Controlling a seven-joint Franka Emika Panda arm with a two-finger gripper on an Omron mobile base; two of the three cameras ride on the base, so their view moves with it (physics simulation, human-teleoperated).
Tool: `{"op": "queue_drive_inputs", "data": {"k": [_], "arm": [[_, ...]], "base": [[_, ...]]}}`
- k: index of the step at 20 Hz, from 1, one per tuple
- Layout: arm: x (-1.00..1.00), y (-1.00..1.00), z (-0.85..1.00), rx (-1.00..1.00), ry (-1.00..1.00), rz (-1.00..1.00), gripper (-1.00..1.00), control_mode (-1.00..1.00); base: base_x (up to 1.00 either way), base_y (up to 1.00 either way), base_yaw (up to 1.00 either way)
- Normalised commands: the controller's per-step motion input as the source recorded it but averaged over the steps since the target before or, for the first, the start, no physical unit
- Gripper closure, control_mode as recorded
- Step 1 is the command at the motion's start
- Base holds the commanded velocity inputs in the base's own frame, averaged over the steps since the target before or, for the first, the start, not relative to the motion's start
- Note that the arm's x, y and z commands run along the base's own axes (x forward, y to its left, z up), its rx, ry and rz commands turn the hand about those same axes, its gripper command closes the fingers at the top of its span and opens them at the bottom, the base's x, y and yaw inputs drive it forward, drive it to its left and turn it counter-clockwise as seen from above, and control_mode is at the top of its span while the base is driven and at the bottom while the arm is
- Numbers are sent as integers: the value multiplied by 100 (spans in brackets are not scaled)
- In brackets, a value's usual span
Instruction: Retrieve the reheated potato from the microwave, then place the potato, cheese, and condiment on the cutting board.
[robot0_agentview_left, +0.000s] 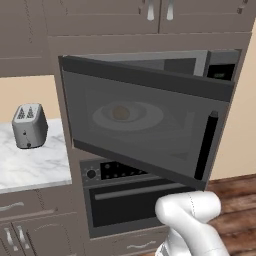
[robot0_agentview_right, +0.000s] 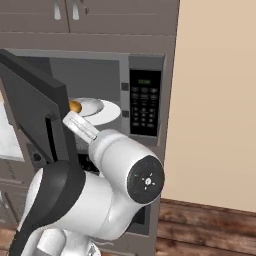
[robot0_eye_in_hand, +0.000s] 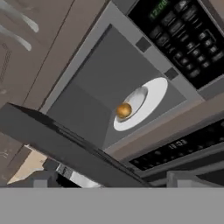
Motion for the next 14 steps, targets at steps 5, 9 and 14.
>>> {"op": "queue_drive_inputs", "data": {"k": [5,9,14], "arm": [[91,0,-19,34,9,3,-100,-100],[72,1,-16,29,11,4,-100,-100],[79,9,-20,22,12,6,-100,-100]], "base": [[0,0,0],[0,0,0],[0,0,0]]}}
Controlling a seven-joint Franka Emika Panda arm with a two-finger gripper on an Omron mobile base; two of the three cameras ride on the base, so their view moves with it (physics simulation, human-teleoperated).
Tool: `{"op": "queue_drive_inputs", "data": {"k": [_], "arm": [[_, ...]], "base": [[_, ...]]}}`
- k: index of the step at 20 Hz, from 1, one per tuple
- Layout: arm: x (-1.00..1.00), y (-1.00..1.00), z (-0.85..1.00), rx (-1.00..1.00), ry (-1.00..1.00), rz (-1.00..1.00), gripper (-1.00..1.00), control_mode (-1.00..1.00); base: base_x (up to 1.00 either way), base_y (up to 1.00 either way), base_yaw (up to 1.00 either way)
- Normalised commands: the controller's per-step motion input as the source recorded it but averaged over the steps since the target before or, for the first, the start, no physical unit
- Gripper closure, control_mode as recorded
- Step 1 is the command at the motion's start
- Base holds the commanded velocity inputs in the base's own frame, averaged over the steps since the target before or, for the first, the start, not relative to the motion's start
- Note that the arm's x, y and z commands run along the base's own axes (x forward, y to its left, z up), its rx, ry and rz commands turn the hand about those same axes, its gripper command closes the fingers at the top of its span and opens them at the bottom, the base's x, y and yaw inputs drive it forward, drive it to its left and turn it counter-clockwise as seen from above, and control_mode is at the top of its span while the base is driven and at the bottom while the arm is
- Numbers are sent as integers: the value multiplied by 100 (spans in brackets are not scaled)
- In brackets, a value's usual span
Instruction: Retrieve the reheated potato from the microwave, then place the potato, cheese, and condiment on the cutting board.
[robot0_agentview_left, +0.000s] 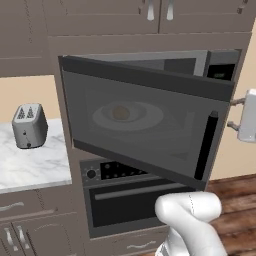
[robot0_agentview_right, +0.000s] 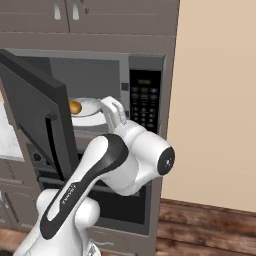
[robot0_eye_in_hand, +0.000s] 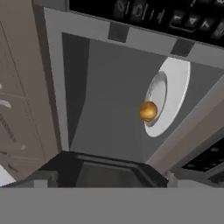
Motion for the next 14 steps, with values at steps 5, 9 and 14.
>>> {"op": "queue_drive_inputs", "data": {"k": [5,9,14], "arm": [[53,20,-10,13,6,11,-100,-100],[51,12,-10,11,7,13,-100,-100],[24,21,-6,6,4,17,-100,-100]], "base": [[0,0,0],[0,0,0],[0,0,0]]}}
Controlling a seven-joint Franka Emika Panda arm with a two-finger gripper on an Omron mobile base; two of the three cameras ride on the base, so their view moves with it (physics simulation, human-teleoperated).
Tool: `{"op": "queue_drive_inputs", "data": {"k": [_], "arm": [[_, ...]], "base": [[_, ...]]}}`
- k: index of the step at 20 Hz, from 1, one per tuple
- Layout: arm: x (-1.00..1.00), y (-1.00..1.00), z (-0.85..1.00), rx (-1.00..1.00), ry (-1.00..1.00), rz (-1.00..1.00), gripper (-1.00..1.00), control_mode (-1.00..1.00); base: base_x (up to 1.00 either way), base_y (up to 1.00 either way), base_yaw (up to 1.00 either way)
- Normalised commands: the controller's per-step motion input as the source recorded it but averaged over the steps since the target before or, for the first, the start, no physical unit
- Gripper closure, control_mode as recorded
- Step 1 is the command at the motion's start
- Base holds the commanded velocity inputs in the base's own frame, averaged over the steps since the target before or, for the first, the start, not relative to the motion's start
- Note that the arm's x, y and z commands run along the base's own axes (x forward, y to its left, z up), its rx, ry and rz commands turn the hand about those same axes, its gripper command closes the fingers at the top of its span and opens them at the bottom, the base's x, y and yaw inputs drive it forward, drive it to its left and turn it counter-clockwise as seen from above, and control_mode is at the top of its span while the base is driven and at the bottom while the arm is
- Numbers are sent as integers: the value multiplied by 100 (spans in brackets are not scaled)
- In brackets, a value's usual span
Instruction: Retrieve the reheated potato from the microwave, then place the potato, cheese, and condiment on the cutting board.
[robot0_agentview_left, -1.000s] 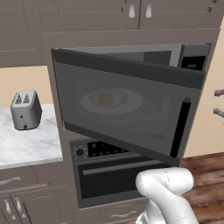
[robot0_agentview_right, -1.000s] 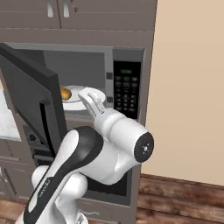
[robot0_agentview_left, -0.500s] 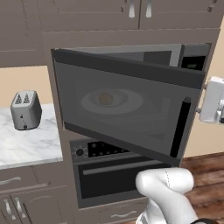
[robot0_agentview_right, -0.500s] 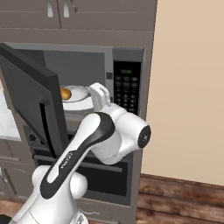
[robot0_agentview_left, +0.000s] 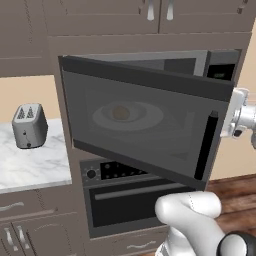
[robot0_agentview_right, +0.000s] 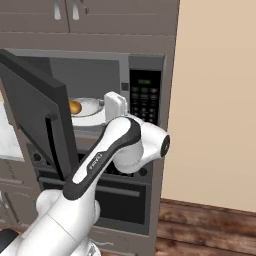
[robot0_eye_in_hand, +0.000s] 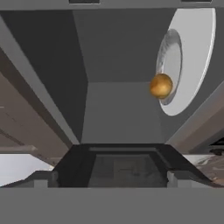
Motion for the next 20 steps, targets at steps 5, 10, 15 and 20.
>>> {"op": "queue_drive_inputs", "data": {"k": [5,10,15,20], "arm": [[0,31,-2,1,3,25,-100,-100],[0,33,-3,0,2,27,-100,-100],[-6,36,-1,0,0,24,-100,-100],[-62,45,0,0,0,26,-100,-100]], "base": [[0,0,0],[0,0,0],[0,0,0],[0,0,0]]}}
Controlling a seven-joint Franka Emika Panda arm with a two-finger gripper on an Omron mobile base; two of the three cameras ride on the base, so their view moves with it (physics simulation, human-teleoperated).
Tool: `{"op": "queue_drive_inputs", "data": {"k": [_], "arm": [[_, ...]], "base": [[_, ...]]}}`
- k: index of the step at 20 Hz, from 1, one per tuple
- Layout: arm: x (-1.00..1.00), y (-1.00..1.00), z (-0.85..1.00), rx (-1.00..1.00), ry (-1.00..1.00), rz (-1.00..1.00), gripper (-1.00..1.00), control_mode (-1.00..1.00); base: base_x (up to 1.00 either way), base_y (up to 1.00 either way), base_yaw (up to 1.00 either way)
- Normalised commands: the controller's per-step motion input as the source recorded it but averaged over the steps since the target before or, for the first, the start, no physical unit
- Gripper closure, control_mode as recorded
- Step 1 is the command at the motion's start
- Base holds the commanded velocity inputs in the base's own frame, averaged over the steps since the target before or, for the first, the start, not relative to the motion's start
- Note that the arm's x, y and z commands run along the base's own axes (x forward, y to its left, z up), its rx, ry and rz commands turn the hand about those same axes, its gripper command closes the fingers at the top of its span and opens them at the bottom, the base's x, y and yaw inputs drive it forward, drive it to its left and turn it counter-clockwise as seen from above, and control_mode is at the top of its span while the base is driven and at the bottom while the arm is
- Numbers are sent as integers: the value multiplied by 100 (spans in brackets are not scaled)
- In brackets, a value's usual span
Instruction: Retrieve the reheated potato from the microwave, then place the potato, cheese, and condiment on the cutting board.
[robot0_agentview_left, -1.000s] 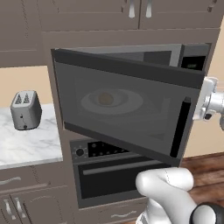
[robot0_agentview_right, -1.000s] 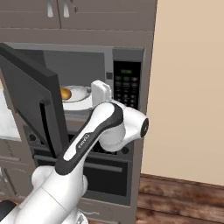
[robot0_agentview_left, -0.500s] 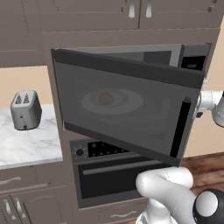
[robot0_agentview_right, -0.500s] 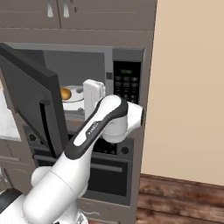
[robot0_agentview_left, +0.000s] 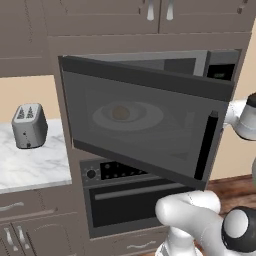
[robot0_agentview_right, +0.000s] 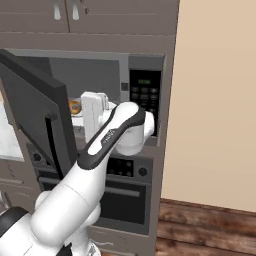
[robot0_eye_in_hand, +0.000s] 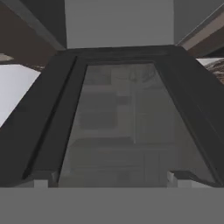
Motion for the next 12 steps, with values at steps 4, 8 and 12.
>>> {"op": "queue_drive_inputs", "data": {"k": [4,8,12], "arm": [[-83,48,0,0,0,24,-100,-100],[-80,62,0,1,0,21,-100,-100],[-59,77,2,5,0,20,-100,-100]], "base": [[0,0,0],[0,0,0],[0,0,0]]}}
